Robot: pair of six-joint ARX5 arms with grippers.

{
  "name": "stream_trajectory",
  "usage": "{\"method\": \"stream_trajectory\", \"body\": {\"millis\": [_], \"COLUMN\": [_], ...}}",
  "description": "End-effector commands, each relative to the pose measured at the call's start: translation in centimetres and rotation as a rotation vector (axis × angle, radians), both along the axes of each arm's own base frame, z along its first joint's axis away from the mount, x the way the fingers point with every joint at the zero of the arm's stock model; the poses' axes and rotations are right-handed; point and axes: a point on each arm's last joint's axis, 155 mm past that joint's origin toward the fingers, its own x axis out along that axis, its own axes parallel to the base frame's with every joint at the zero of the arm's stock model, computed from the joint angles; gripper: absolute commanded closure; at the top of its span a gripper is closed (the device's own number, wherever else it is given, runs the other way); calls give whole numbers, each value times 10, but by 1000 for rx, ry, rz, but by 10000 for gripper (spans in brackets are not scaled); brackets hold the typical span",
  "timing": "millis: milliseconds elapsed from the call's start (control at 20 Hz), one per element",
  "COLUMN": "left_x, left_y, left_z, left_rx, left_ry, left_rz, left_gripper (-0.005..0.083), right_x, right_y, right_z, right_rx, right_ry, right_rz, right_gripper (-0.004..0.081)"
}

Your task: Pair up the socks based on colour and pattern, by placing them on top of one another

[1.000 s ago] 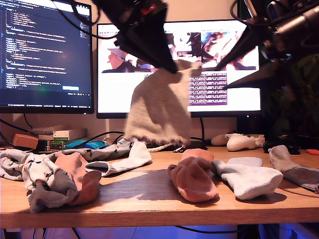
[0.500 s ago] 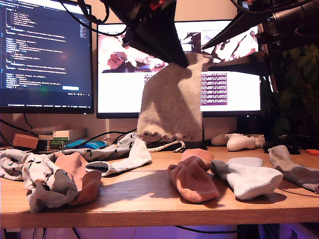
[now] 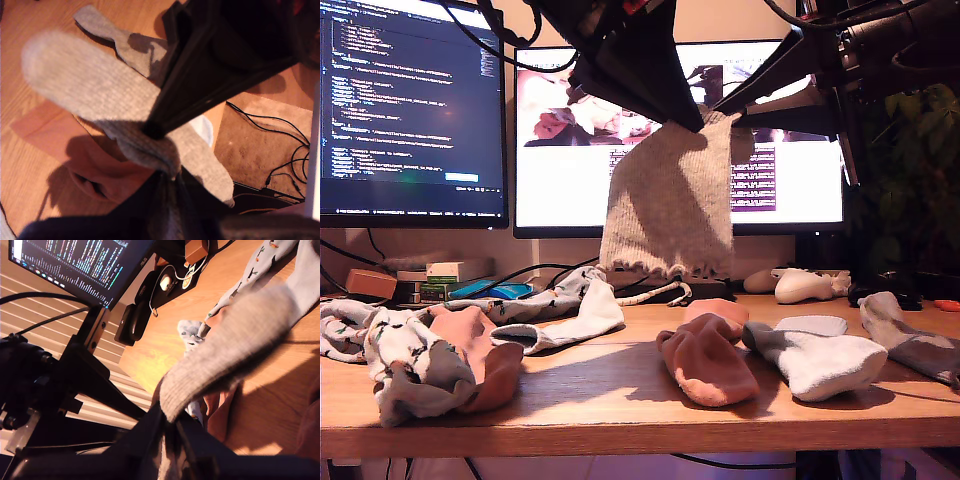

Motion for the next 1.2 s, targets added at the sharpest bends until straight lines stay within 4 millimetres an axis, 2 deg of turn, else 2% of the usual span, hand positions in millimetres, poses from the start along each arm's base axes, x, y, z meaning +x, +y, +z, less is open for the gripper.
{"method": "stream_trajectory", "body": {"millis": [0, 100, 200, 450, 650, 800, 950, 1150], "left_x": [6, 10, 12, 19, 24, 26, 25, 26], "left_y": [1, 4, 5, 12, 17, 18, 17, 17], "left_z": [-5, -6, -6, -7, -7, -6, -5, -5], "left_rx": [19, 33, 35, 37, 39, 30, 21, 18], "left_ry": [-14, -24, -29, -27, -23, -21, -16, -18], "left_rz": [26, 49, 55, 77, 92, 91, 86, 85], "left_gripper": [614, 469, 403, 400, 400, 400, 400, 400], "right_x": [2, 6, 9, 10, 10, 8, 14, 14], "right_y": [-3, -9, -16, -38, -73, -100, -126, -143], "right_z": [3, 10, 15, 0, -21, -23, -27, -42], "right_rx": [7, 18, 19, -105, -313, -456, -573, -626], "right_ry": [-11, -13, -10, -2, 35, 50, 53, 98], "right_rz": [-2, -5, -11, -14, -64, -93, -158, -174], "right_gripper": [783, 783, 783, 783, 783, 783, 783, 783]}}
